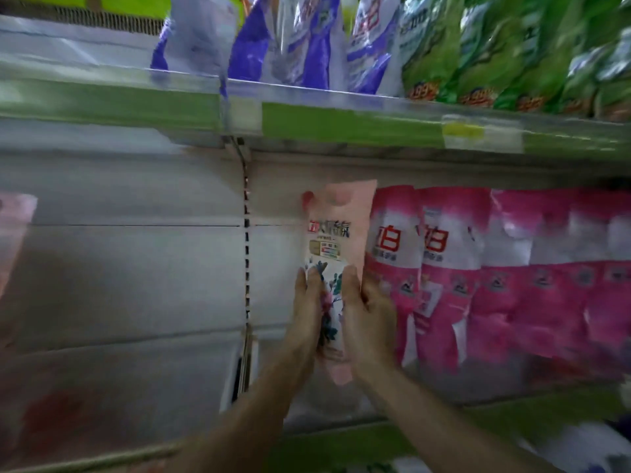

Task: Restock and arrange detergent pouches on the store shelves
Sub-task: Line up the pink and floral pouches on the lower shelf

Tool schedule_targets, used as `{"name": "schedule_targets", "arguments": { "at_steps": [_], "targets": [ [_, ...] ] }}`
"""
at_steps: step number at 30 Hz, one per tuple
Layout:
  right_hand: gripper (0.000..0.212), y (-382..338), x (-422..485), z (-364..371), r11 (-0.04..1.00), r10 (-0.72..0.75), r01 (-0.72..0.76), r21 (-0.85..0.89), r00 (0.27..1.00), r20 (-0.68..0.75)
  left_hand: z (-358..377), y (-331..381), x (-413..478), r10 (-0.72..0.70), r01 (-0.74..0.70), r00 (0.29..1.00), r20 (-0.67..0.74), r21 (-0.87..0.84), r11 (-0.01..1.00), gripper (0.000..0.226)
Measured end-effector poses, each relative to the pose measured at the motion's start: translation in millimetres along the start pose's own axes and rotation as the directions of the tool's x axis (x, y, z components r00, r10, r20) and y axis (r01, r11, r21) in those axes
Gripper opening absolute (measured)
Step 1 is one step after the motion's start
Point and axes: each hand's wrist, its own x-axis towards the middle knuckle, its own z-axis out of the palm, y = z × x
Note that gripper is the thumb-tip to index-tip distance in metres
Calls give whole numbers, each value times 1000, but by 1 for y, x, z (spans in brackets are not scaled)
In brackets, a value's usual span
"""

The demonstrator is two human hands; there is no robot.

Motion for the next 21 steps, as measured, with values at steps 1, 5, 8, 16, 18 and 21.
{"name": "schedule_targets", "arguments": {
  "at_steps": [1,5,8,16,18,21],
  "targets": [
    [30,3,2,-6,1000,8,-8,5,1000,-12,7,-3,3,3,-3,1000,28,0,1000,53],
    [23,13,15,-14,996,87,-87,0,996,23,14,-14,19,-5,4,998,70,22,1000,54],
    [25,19,18,-10,994,110,-109,-16,992,58,9,-19,28,26,-28,999,44,63,998,54],
    [24,-13,20,-17,994,-107,109,14,991,-81,-13,5,16,64,-56,998,-16,330,942,57],
    [26,-35,19,-10,962,-272,269,-42,956,-110,-30,26,4,144,-50,973,-182,443,895,58],
    [20,-58,6,18,946,-324,324,9,942,86,-67,59,-21,253,-56,889,-381,460,886,48]
  ]
}}
